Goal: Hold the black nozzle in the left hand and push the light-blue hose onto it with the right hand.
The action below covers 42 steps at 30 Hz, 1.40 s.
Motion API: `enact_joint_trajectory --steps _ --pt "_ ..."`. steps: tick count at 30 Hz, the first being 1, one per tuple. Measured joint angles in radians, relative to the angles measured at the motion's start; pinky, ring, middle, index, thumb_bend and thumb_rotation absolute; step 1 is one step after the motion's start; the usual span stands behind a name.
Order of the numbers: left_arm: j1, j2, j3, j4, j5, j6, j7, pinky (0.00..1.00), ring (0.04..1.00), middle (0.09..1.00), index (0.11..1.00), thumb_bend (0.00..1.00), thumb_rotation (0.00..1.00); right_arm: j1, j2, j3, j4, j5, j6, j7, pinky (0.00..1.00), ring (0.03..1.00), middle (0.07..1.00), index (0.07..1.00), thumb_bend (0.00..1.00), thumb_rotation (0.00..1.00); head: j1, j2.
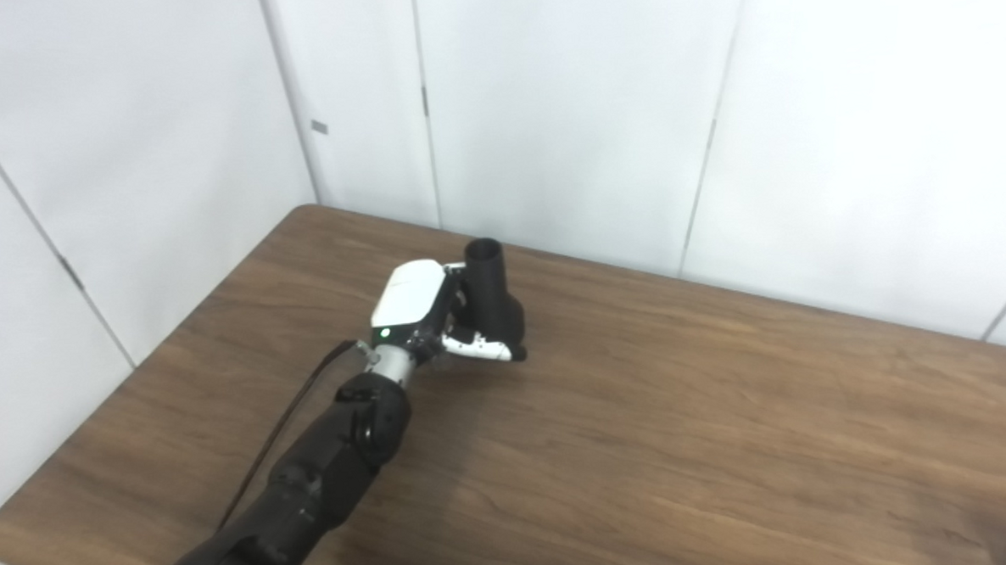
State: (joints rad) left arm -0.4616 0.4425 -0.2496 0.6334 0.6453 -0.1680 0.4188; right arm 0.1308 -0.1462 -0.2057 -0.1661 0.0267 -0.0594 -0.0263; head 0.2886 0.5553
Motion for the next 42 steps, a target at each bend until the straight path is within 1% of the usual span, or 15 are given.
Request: enact_joint_trajectory --steps 2,3,4,7,10,14,18,20,21,24,26,32,36,40,42 --pt "0.022 0.004 -0.011 -0.038 0.018 -0.011 -0.001 0.58 0.444 0.451 0.507 0.51 0.0 -0.002 0.017 -0.002 -0.013 0.008 0.013 -0.01 0.45 0.596 0.626 0.576 0.69 0.57 -0.032 -0.005" --pt "0.028 0.003 -0.017 -0.053 0.023 -0.023 -0.001 0.58 0.443 0.45 0.51 0.51 0.0 -0.004 0.025 -0.003 -0.013 0.01 0.016 -0.014 0.47 0.612 0.64 0.59 0.63 0.56 -0.032 -0.008" --pt "0.034 0.002 -0.021 -0.067 0.031 -0.036 -0.001 0.59 0.443 0.449 0.513 0.51 0.0 -0.005 0.03 -0.002 -0.013 0.01 0.017 -0.015 0.5 0.633 0.66 0.614 0.53 0.53 -0.04 -0.012" --pt "0.05 -0.01 -0.027 -0.1 0.045 -0.068 0.0 0.6 0.472 0.434 0.508 0.5 0.0 -0.007 0.026 -0.001 -0.012 0.012 0.01 -0.012 0.52 0.648 0.675 0.638 0.42 0.47 -0.095 -0.017" --pt "0.065 -0.018 -0.027 -0.13 0.046 -0.096 -0.002 0.6 0.494 0.437 0.495 0.5 0.0 -0.006 0.024 -0.005 -0.025 0.023 0.015 -0.014 0.49 0.624 0.657 0.622 0.4 0.4 -0.124 -0.009" --pt "0.097 -0.031 -0.031 -0.195 0.045 -0.121 -0.036 0.6 0.46 0.452 0.511 0.5 0.0 -0.001 0.03 -0.005 -0.115 0.023 0.046 -0.021 0.5 0.625 0.654 0.619 0.37 0.31 -0.149 0.003" --pt "0.119 -0.045 -0.045 -0.243 0.053 -0.152 -0.059 0.59 0.431 0.447 0.516 0.5 0.0 0.011 0.032 -0.005 -0.148 0.004 0.056 -0.028 0.55 0.652 0.677 0.648 0.32 0.13 -0.177 0.011" --pt "0.135 -0.046 -0.056 -0.274 0.064 -0.157 -0.08 0.59 0.446 0.428 0.518 0.5 0.0 0.024 0.037 -0.006 -0.153 -0.009 0.062 -0.035 0.55 0.658 0.683 0.655 0.3 0.03 -0.204 0.021" --pt "0.141 -0.047 -0.059 -0.285 0.072 -0.159 -0.085 0.58 0.459 0.435 0.511 0.5 0.0 0.029 0.039 -0.006 -0.155 -0.014 0.066 -0.038 0.55 0.662 0.686 0.656 0.29 0.02 -0.207 0.025" --pt "0.154 -0.05 -0.067 -0.306 0.096 -0.167 -0.101 0.57 0.482 0.46 0.484 0.51 0.0 0.032 0.046 -0.006 -0.176 -0.022 0.087 -0.045 0.55 0.668 0.691 0.657 0.28 0.0 -0.221 0.043" --pt "0.158 -0.049 -0.079 -0.316 0.124 -0.179 -0.103 0.57 0.478 0.455 0.493 0.51 0.0 0.029 0.053 -0.006 -0.195 -0.039 0.093 -0.056 0.55 0.666 0.69 0.657 0.28 0.0 -0.229 0.051" --pt "0.147 -0.046 -0.124 -0.299 0.161 -0.275 -0.096 0.57 0.453 0.468 0.497 0.51 0.0 0.023 0.067 -0.006 -0.227 -0.059 0.125 -0.064 0.54 0.654 0.679 0.649 0.29 0.01 -0.267 0.066" --pt "0.137 -0.039 -0.157 -0.29 0.163 -0.278 -0.093 0.57 0.452 0.45 0.513 0.5 0.0 0.029 0.066 -0.01 -0.257 -0.072 0.128 -0.064 0.55 0.662 0.68 0.646 0.3 0.06 -0.292 0.075" --pt "0.119 -0.033 -0.22 -0.286 0.168 -0.279 -0.064 0.56 0.451 0.462 0.502 0.51 0.0 0.029 0.069 -0.02 -0.292 -0.075 0.159 -0.066 0.57 0.665 0.679 0.649 0.3 0.1 -0.304 0.086" --pt "0.108 -0.033 -0.25 -0.281 0.168 -0.279 -0.047 0.56 0.453 0.445 0.511 0.5 0.0 0.029 0.071 -0.028 -0.3 -0.063 0.168 -0.066 0.56 0.663 0.676 0.647 0.31 0.12 -0.304 0.086"
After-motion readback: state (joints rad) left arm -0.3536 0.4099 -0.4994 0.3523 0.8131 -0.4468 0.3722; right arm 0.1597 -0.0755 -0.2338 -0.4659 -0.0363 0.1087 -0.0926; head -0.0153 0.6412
